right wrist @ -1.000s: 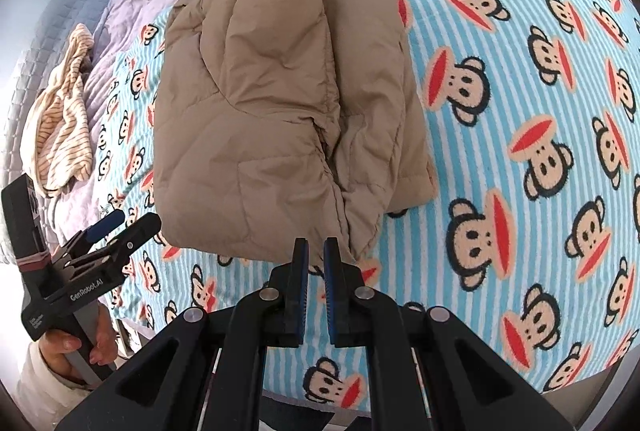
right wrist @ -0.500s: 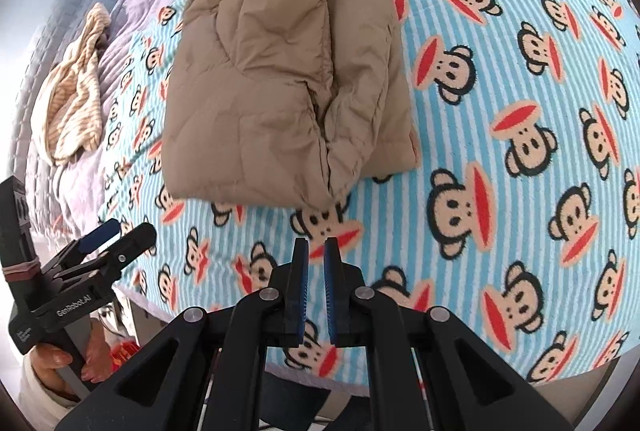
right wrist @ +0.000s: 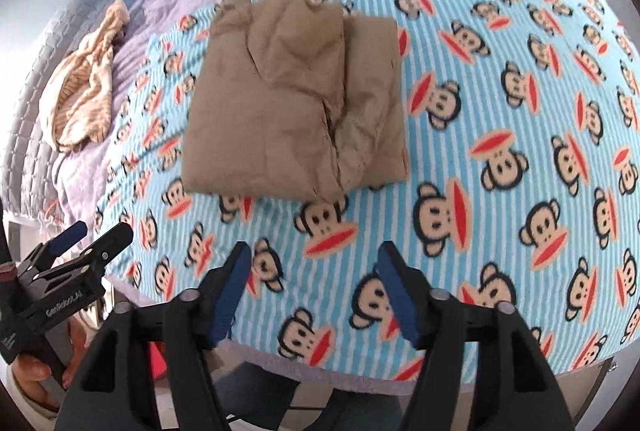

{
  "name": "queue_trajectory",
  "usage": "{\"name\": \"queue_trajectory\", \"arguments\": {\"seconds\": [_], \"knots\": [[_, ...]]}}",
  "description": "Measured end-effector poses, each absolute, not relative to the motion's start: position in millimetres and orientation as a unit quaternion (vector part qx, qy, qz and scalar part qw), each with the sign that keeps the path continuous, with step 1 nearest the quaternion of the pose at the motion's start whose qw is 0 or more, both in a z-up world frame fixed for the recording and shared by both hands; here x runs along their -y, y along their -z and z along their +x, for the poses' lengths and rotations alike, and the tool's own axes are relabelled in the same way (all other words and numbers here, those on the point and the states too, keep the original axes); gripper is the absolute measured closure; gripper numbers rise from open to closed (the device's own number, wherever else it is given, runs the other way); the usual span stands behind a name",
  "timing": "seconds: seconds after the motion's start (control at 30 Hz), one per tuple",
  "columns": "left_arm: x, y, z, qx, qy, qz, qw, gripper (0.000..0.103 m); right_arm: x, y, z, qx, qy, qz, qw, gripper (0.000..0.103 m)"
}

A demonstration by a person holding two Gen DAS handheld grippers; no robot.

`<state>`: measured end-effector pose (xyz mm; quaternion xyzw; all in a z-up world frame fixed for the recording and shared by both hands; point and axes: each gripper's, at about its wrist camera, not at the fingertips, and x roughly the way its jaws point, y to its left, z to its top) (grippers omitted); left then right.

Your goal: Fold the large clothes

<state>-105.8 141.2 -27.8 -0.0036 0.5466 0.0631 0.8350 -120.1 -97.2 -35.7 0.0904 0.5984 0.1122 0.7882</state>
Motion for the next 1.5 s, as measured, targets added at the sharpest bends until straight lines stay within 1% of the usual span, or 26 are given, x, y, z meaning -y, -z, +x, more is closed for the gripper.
{"name": "queue_trajectory", "arguments": {"seconds": [0.03,0.07,0.2,0.4,0.57,0.9,1.5], "knots": [[-145.6,20.4,-102.7,-0.538,-0.055,0.001,0.841,0.001,93.1,30.1,-117.3,-0.591,-0.109,0.093,0.794,0.026],[-148.9,16.1,-100.3,-0.532,-0.051,0.003,0.845,0.001,90.4,26.4,-115.3,-0.586,-0.107,0.094,0.798,0.02],[-158.3,3.4,-89.0,-0.521,-0.034,0.006,0.853,0.001,73.7,3.0,-109.0,-0.555,-0.08,0.086,0.823,0.017],[-163.1,-10.9,-83.7,-0.506,-0.023,0.001,0.862,0.001,59.6,-25.6,-107.2,-0.51,-0.045,0.072,0.856,0.016],[-164.3,-22.0,-83.1,-0.496,-0.022,-0.011,0.868,0.001,53.7,-38.6,-107.9,-0.484,-0.027,0.062,0.872,0.015],[-167.1,-37.7,-87.7,-0.486,-0.03,-0.02,0.873,0.001,44.4,-49.9,-106.8,-0.481,-0.017,0.037,0.876,0.015],[-164.4,-42.4,-90.4,-0.484,-0.032,-0.022,0.874,0.001,42.7,-56.8,-104.5,-0.484,-0.028,0.033,0.874,0.015]]}}
